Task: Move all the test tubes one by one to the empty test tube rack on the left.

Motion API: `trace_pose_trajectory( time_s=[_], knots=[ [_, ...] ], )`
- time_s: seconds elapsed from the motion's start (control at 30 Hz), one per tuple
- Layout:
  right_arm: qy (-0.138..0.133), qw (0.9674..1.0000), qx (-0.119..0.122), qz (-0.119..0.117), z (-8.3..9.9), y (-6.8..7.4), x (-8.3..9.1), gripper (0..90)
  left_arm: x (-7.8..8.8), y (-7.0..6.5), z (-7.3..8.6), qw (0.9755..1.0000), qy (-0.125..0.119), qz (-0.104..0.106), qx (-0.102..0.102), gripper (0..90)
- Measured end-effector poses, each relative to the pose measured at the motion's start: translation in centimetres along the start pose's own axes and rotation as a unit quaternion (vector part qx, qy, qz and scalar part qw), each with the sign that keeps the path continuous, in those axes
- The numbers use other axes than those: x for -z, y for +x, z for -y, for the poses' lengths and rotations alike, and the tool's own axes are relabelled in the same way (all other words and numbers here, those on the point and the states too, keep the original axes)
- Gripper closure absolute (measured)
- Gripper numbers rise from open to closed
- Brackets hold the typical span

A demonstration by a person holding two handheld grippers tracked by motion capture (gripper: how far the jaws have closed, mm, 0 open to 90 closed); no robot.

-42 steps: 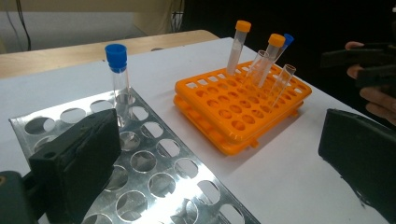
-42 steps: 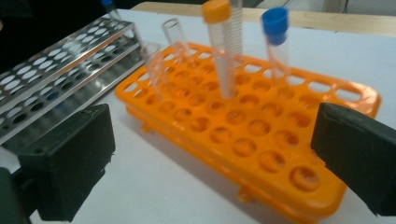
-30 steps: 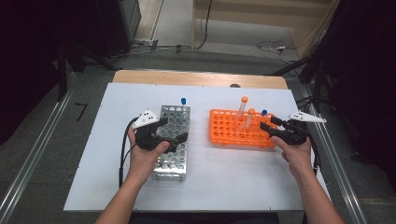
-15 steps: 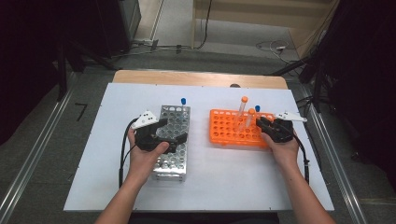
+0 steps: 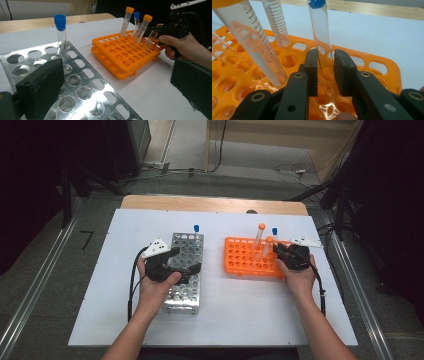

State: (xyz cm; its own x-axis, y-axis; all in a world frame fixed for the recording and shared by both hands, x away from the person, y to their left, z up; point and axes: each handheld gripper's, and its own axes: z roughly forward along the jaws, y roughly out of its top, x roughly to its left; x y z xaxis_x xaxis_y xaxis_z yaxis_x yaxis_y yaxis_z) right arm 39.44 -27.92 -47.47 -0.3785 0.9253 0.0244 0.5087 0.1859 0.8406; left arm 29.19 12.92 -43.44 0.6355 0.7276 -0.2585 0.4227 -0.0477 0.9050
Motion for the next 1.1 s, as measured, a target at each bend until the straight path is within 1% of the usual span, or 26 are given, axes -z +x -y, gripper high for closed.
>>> trace_pose_trajectory(
  time_s=[0.03, 0.07, 0.13, 0.23, 0.4, 0.53, 0.6, 0.67, 0.83, 1.0, 1.1],
  knots=[
    [-0.001, 1.0000, -0.004, 0.004, 0.0, 0.0, 0.0, 75.4, 0.0, 0.0, 0.0, 1.0000, 0.000, 0.000, 0.001, 0.0],
    [-0.002, 1.0000, -0.007, 0.001, 0.0, -0.1, 0.0, 75.6, 0.0, 0.0, 0.0, 1.0000, 0.000, -0.001, 0.000, 0.0],
    [-0.005, 1.0000, -0.007, -0.001, 0.1, -0.2, 0.0, 75.6, 0.0, 0.0, 0.0, 1.0000, -0.001, -0.001, -0.001, 0.0],
    [-0.009, 0.9997, -0.021, -0.005, 0.2, -0.4, 0.2, 75.8, 0.0, 0.0, 0.0, 1.0000, -0.002, 0.000, 0.000, 0.0],
    [-0.040, 0.9989, -0.020, -0.013, 0.3, -0.8, 0.8, 75.8, 0.0, -0.1, -0.1, 1.0000, -0.004, 0.002, -0.003, 0.0],
    [-0.064, 0.9977, -0.016, -0.019, 0.0, -0.8, 1.6, 75.8, 0.1, -0.2, -0.2, 1.0000, -0.004, 0.003, -0.006, 0.0],
    [-0.071, 0.9971, -0.015, -0.024, -0.2, -0.9, 2.1, 75.8, 0.1, -0.3, -0.2, 1.0000, -0.007, 0.004, -0.004, 0.0],
    [-0.077, 0.9966, -0.008, -0.029, -0.3, -0.9, 2.5, 75.8, 0.1, -0.3, -0.3, 1.0000, -0.007, 0.004, -0.006, 0.0],
    [-0.085, 0.9958, 0.001, -0.034, -0.7, -0.6, 3.6, 75.8, 0.3, -0.5, -0.4, 0.9999, -0.010, 0.009, -0.008, 0.0],
    [-0.095, 0.9941, 0.021, -0.047, -1.3, 0.0, 5.3, 75.8, 0.4, -0.9, -0.7, 0.9997, -0.014, 0.017, -0.012, 0.0],
    [-0.093, 0.9933, 0.029, -0.060, -1.5, 0.6, 6.3, 75.8, 0.4, -1.1, -0.8, 0.9995, -0.016, 0.021, -0.015, 0.3]
  ],
)
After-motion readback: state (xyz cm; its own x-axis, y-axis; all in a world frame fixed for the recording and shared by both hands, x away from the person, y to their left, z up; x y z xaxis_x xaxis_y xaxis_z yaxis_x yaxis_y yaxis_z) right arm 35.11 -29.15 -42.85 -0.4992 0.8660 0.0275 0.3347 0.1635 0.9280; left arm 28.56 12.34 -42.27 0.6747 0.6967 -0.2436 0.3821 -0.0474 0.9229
